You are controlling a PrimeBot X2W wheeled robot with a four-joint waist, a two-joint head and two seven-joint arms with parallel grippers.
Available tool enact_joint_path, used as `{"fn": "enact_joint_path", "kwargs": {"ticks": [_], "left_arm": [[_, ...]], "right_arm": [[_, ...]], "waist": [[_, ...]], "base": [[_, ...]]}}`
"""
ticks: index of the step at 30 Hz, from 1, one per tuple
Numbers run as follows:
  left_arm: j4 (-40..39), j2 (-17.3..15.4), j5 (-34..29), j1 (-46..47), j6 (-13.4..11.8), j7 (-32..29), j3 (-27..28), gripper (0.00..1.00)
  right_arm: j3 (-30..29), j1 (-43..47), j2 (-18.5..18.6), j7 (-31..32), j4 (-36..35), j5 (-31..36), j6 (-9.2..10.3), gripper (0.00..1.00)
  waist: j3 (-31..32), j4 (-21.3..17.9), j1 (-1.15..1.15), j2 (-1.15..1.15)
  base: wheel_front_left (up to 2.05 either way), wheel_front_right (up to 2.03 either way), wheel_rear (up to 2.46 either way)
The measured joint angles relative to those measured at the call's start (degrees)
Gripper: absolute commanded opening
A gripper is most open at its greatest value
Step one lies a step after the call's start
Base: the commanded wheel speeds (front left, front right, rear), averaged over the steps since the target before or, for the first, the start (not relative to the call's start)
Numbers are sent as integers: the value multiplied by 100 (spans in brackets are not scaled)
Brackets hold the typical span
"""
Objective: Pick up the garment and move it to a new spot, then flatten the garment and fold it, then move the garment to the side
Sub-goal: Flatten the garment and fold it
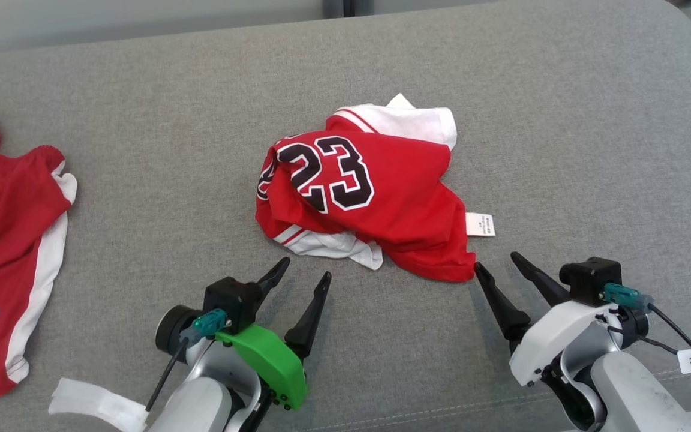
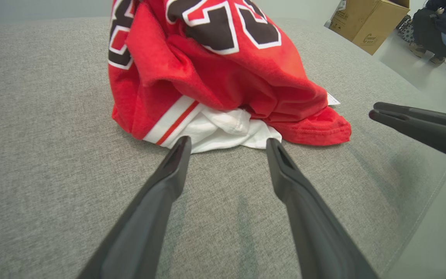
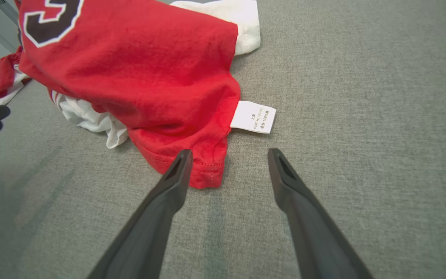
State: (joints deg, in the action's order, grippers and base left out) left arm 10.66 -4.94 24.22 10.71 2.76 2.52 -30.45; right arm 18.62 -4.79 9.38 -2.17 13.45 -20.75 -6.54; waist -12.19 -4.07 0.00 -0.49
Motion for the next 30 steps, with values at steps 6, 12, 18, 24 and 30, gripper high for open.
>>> {"fn": "enact_joint_path", "kwargs": {"ticks": [6, 12, 18, 24, 30], "left_arm": [[119, 24, -113, 317, 134, -134, -268, 100], [313, 38, -170, 529, 202, -294, -489, 100], [370, 74, -318, 862, 285, -405, -817, 100], [499, 135, -324, 1079, 328, -427, -1002, 100], [635, 191, -324, 1231, 336, -447, -1063, 100]], "right_arm": [[120, -229, -14, 131, 267, -104, -33, 100], [270, -430, -57, 181, 491, -236, -51, 100], [444, -709, -83, 180, 586, -310, -51, 100], [735, -916, -76, 121, 672, -409, -51, 23], [831, -1039, -85, -136, 702, -506, -52, 0]], "waist": [[-292, 45, 0, 0], [-424, 127, 0, 0], [-568, 164, 0, 0], [-665, 153, 0, 0], [-673, 95, 0, 0]], "base": [[0, 0, 0], [0, 0, 0], [0, 0, 0], [0, 0, 0], [0, 0, 0]]}}
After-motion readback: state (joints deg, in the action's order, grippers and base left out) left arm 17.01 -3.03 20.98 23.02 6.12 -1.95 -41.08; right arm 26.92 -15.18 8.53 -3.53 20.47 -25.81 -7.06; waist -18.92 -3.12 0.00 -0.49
